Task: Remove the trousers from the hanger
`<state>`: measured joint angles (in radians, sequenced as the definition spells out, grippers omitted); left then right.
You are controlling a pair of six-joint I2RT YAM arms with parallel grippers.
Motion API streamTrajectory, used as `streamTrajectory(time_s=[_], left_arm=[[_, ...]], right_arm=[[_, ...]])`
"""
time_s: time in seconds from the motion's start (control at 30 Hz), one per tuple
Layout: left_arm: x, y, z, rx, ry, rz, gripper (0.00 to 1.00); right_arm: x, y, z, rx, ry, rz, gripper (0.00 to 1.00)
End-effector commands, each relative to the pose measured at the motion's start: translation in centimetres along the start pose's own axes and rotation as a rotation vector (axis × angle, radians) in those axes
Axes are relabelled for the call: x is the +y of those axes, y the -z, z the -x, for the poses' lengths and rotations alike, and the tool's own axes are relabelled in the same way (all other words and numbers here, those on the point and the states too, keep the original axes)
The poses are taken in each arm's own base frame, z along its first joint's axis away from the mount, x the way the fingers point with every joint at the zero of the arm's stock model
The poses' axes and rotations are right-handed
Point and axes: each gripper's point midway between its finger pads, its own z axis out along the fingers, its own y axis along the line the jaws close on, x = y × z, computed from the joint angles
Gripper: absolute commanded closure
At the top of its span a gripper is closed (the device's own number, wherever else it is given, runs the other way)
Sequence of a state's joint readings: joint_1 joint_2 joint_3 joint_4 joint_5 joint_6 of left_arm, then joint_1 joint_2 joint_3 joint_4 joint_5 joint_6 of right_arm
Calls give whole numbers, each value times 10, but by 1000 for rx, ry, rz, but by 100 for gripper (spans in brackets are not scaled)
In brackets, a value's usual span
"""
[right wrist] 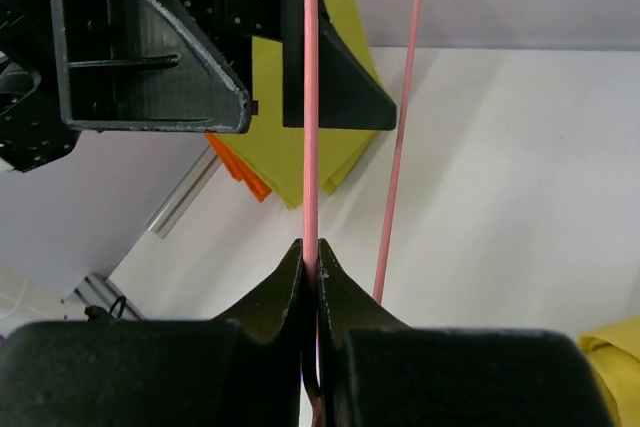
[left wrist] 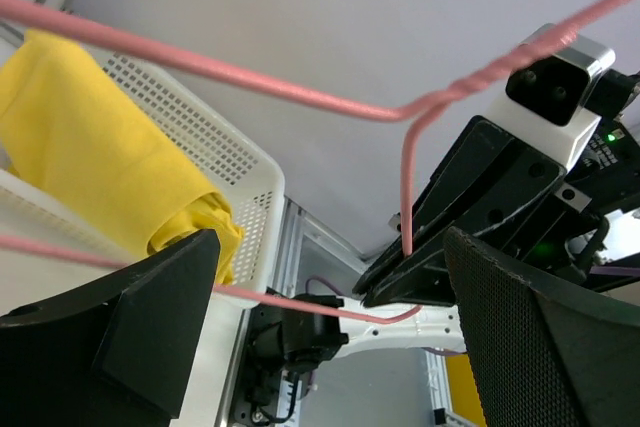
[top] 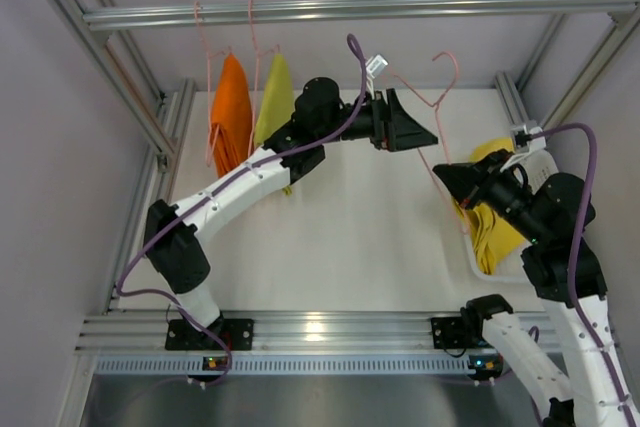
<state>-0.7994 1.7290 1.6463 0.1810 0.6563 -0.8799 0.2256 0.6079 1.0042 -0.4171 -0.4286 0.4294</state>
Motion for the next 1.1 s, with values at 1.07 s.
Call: streamTrajectory(time_s=[1.07], left_arm=[[-68,198,127,-258,-544,332,1]], right_arm=[[-101,-18,164,-177,190,-456,100]])
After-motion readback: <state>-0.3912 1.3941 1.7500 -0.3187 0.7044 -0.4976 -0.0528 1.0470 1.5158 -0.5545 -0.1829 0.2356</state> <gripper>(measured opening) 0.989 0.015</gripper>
